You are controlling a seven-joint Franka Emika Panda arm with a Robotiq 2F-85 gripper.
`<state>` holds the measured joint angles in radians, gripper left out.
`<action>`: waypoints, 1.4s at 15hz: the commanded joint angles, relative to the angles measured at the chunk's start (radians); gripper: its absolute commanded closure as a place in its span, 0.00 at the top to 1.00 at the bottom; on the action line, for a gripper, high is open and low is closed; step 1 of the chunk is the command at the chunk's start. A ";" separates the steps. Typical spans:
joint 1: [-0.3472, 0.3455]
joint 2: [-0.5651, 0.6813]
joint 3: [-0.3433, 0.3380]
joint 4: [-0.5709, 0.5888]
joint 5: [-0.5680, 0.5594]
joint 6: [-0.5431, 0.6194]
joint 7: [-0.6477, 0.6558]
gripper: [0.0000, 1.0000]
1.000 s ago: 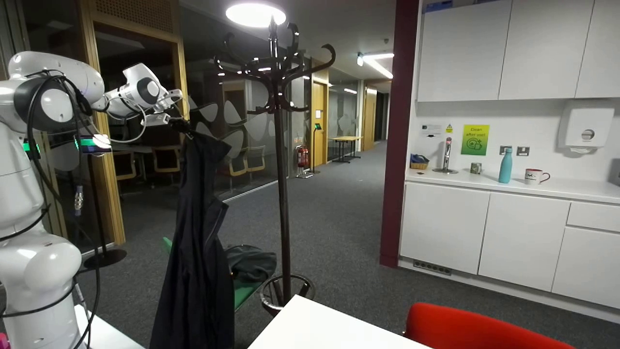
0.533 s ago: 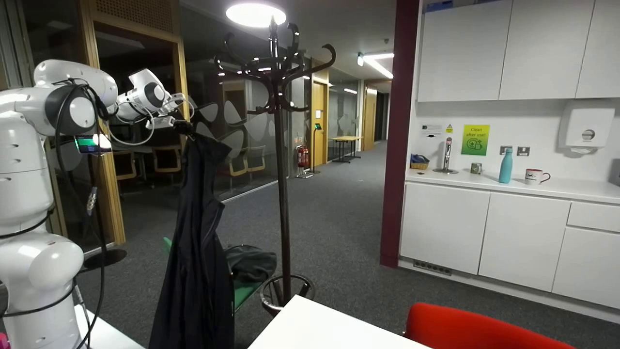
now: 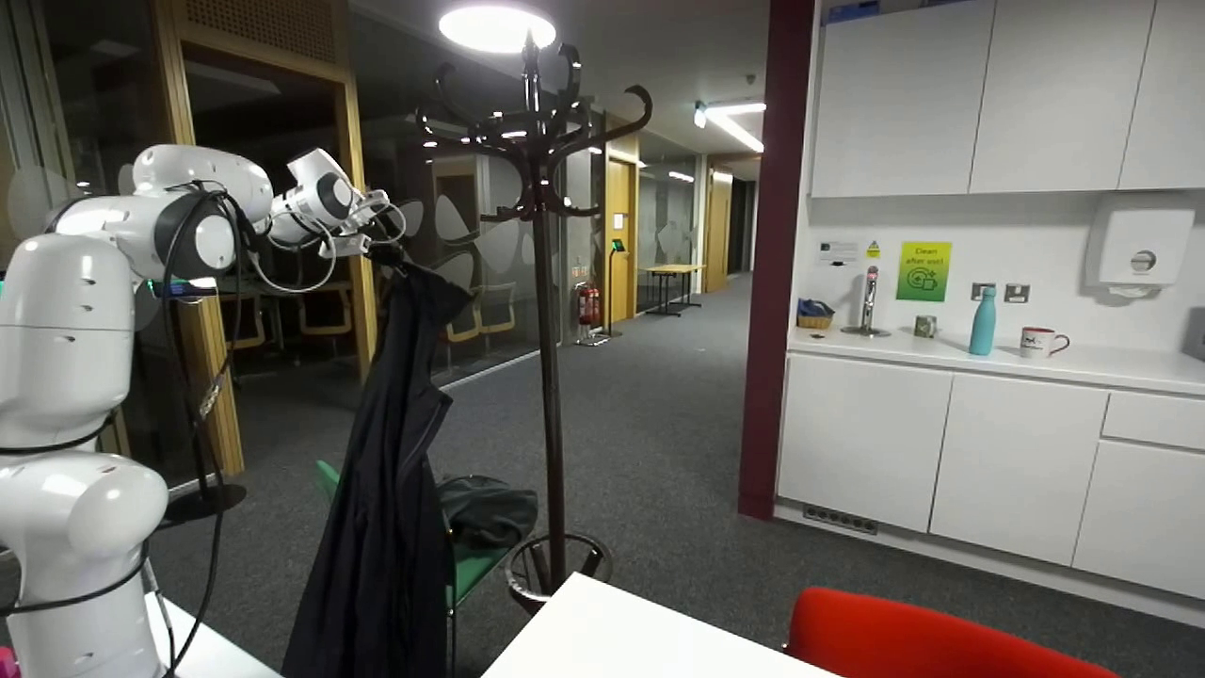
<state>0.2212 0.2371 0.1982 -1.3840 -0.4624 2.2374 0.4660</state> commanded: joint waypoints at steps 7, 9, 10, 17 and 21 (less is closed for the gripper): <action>0.068 0.135 -0.057 0.188 -0.032 -0.006 0.009 0.52; 0.068 0.145 -0.056 0.211 -0.033 -0.006 0.007 0.65; 0.069 0.148 -0.055 0.221 -0.032 -0.007 0.008 0.73; 0.074 0.157 -0.056 0.254 -0.038 -0.004 0.006 1.00; 0.106 0.136 -0.071 0.276 -0.125 -0.032 0.058 1.00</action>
<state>0.2921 0.3771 0.1491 -1.1588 -0.5217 2.2379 0.4799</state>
